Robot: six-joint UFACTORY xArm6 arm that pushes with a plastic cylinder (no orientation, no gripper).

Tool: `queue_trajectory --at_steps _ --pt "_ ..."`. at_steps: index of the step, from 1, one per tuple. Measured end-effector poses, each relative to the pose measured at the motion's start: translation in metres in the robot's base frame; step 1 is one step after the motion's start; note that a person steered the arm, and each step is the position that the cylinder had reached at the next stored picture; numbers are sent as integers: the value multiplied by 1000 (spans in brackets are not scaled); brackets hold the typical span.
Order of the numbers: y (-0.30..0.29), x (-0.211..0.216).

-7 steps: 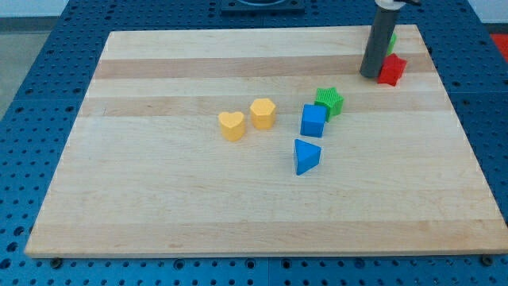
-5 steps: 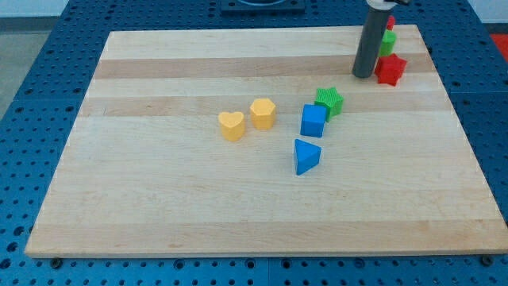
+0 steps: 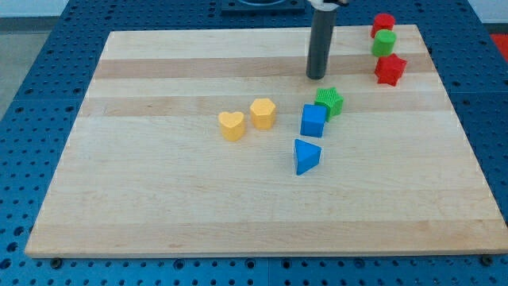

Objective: Place the green star below the red star

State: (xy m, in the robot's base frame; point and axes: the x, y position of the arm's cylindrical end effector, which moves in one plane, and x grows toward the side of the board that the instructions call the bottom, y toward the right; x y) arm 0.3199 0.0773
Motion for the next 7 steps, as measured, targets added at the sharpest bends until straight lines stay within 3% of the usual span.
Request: queue_trajectory --at_steps 2,4,7 --pt "-38 9" --pt "-39 48" --pt "2 66"
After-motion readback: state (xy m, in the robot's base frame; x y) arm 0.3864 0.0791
